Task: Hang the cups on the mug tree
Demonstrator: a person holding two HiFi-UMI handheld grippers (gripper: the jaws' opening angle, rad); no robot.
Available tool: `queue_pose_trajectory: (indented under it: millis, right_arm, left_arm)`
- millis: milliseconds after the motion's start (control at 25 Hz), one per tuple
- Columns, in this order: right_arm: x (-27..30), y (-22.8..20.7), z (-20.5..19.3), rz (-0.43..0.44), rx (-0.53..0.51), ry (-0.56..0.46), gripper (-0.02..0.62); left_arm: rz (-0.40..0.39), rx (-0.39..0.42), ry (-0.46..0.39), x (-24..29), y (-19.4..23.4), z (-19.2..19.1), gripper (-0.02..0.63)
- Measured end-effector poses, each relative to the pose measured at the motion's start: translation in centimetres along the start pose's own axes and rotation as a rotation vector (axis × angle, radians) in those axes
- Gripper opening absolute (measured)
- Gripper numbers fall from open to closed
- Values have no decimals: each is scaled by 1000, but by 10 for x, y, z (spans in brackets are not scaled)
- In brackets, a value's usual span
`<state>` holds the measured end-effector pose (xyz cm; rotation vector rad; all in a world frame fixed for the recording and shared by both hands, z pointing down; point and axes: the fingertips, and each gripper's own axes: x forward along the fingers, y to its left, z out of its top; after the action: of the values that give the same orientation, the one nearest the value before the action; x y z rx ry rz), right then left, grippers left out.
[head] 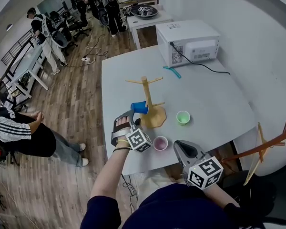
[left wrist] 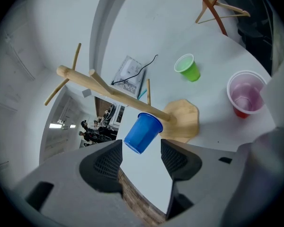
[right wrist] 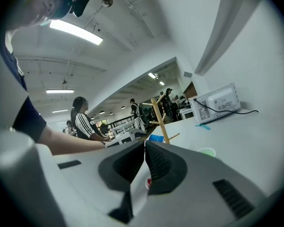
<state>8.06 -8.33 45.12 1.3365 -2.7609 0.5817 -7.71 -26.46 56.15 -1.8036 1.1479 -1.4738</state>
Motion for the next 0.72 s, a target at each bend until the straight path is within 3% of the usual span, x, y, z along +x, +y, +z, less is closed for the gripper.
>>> queue_pose_trajectory:
  millis: [160,720]
  right_arm:
    - [-5,4,-4,14,1,6,29]
    - [-4,20,-11,77,-7,29,30]
  left_arm:
    - [24,-53,-21,-12,0,4,247]
    - [129,-268,-82,-60,3,9,55]
